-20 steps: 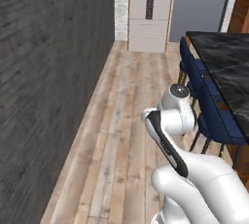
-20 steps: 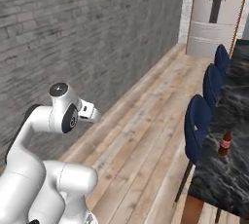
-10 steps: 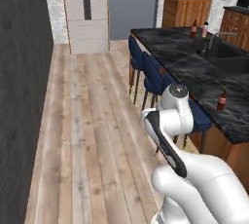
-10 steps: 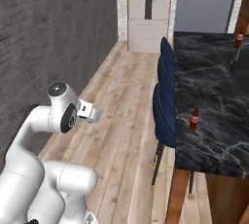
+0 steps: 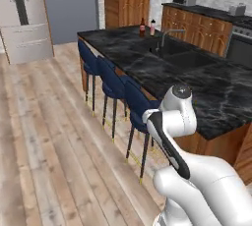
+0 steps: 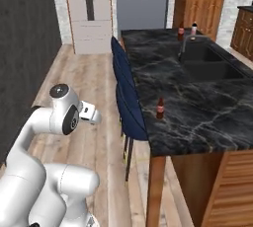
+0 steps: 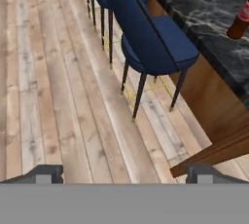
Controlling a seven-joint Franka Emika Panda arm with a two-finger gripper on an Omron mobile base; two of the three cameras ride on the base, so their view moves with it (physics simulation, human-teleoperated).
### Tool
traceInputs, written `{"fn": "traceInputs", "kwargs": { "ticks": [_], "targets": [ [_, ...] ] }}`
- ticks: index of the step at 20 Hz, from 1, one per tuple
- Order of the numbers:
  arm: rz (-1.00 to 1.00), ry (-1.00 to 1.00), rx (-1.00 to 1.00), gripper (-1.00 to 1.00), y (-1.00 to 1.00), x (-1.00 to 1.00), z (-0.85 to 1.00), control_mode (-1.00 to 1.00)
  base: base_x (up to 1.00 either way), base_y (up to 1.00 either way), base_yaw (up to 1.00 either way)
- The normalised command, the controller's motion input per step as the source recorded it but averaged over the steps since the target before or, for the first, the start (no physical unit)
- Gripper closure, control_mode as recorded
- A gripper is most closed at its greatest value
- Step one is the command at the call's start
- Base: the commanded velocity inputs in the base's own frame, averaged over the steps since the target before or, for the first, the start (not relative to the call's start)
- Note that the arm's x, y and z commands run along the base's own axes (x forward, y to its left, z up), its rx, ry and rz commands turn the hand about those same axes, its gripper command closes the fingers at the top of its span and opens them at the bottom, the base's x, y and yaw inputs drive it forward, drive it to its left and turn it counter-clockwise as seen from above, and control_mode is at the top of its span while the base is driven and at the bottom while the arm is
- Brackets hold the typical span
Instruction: Place the large bottle from the dining counter next to the other large bottle outside the sink, and place the small bottle from the dining counter next to the other small bottle inside the sink.
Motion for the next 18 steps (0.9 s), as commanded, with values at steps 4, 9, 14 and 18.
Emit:
{"fn": "traceInputs", "kwargs": {
  "ticks": [4,9,14,18],
  "targets": [
    [0.00,0.00,0.00,-1.00,0.00,0.00,0.00,1.00,0.41,0.37,-0.44],
    [0.00,0.00,0.00,-1.00,0.00,0.00,0.00,1.00,0.35,0.38,-0.41],
    [0.00,0.00,0.00,-1.00,0.00,0.00,0.00,1.00,0.17,0.33,-0.38],
    [0.00,0.00,0.00,-1.00,0.00,0.00,0.00,1.00,0.10,0.32,-0.34]
  ]
}}
